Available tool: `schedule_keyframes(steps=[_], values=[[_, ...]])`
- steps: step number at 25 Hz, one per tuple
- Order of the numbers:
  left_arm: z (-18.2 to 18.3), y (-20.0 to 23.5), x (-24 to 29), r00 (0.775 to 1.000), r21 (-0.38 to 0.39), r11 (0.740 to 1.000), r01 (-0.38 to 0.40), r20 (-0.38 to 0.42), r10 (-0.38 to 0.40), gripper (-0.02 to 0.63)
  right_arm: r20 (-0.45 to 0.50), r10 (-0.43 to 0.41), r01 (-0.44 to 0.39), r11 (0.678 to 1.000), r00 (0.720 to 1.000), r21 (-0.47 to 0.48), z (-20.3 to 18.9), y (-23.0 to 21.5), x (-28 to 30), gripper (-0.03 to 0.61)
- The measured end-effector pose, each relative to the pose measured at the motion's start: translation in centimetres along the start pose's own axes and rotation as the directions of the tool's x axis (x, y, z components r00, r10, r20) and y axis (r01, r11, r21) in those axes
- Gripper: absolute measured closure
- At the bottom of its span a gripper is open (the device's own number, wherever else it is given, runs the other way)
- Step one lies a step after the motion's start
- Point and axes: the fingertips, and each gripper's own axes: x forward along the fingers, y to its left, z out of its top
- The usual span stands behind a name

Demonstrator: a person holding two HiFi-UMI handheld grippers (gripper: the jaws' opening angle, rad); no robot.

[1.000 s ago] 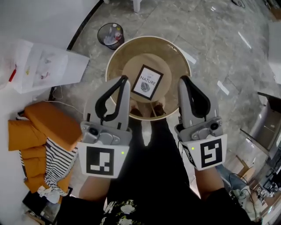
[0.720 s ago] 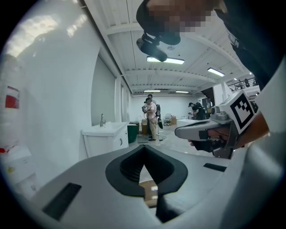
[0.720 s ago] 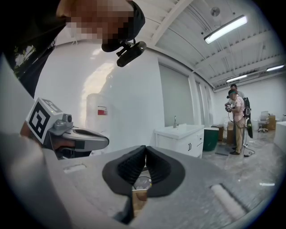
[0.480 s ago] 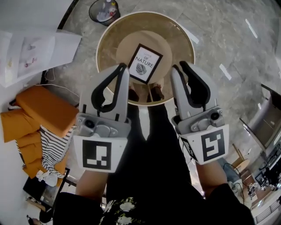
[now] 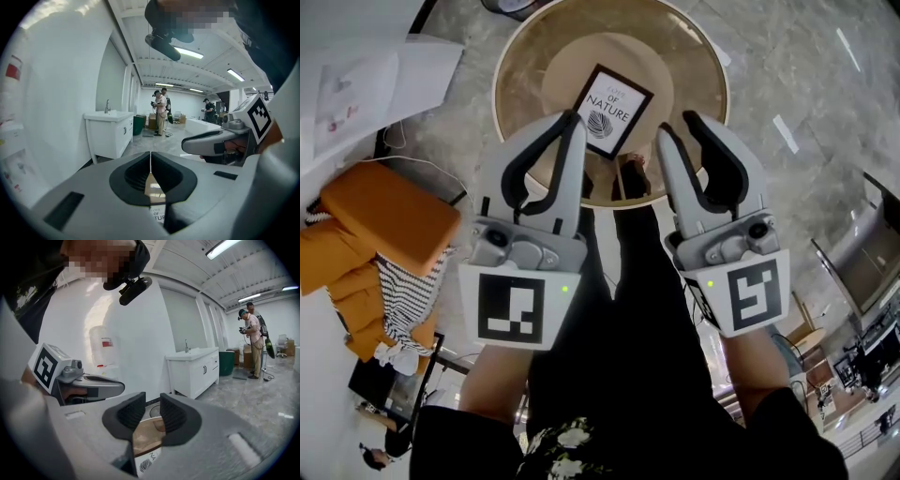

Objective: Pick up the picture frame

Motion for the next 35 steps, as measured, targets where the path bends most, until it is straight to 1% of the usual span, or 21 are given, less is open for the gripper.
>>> schedule_keyframes(steps=[2,3,4,5,10,12,14,19,23,28,32,35], values=[[-1.5,0.0,0.8,1.000,-0.009,1.000,0.006,-0.019,-0.006,0.601,-0.020,0.001,-0.001,1.000,1.000,-0.005,-1.3,-0.4,0.5,0.482],[-2.3,0.0,1.2,1.000,-0.013,1.000,0.008,-0.029,-0.009,0.582,-0.034,0.002,-0.003,1.000,0.999,-0.003,-2.0,-0.6,0.9,0.482],[-3.1,0.0,1.7,0.999,-0.018,1.000,0.011,-0.043,-0.012,0.528,-0.045,0.003,-0.003,1.000,0.999,-0.001,-2.6,-0.8,1.2,0.482],[-4.1,0.1,2.1,0.998,-0.024,1.000,0.014,-0.061,-0.016,0.506,-0.052,0.003,-0.003,1.000,0.999,-0.002,-3.1,-1.0,1.5,0.482],[-8.6,0.4,3.7,0.988,-0.054,0.999,0.011,-0.154,-0.019,0.491,-0.078,0.000,-0.001,1.000,0.997,-0.010,-6.1,-1.6,2.5,0.482],[-10.5,0.5,4.3,0.980,-0.066,0.998,0.007,-0.197,-0.020,0.486,-0.091,0.001,-0.002,1.000,0.996,-0.006,-7.4,-1.8,3.0,0.483],[-12.3,0.6,4.9,0.971,-0.095,0.995,0.003,-0.236,-0.025,0.472,-0.101,0.005,-0.006,1.000,0.995,-0.009,-8.7,-2.0,3.5,0.483],[-15.4,0.5,6.5,0.963,-0.119,0.993,0.007,-0.266,-0.038,0.451,-0.144,0.026,-0.028,0.999,0.989,-0.016,-11.9,-2.2,5.0,0.483],[-18.0,0.6,7.6,0.958,-0.131,0.991,0.004,-0.284,-0.041,0.446,-0.184,0.007,-0.008,1.000,0.983,-0.004,-15.1,-3.2,5.7,0.483],[-21.4,1.1,8.5,0.949,-0.158,0.987,-0.003,-0.311,-0.047,0.446,-0.211,-0.003,-0.001,1.000,0.978,-0.021,-18.0,-3.8,6.9,0.483],[-24.3,1.4,9.7,0.939,-0.135,0.991,0.004,-0.339,-0.050,0.446,-0.226,-0.019,0.012,0.999,0.974,-0.032,-20.4,-4.4,7.5,0.483],[-26.2,1.5,10.9,0.934,-0.131,0.991,0.009,-0.354,-0.055,0.440,-0.232,-0.009,-0.004,0.998,0.973,-0.056,-21.8,-4.7,8.2,0.483]])
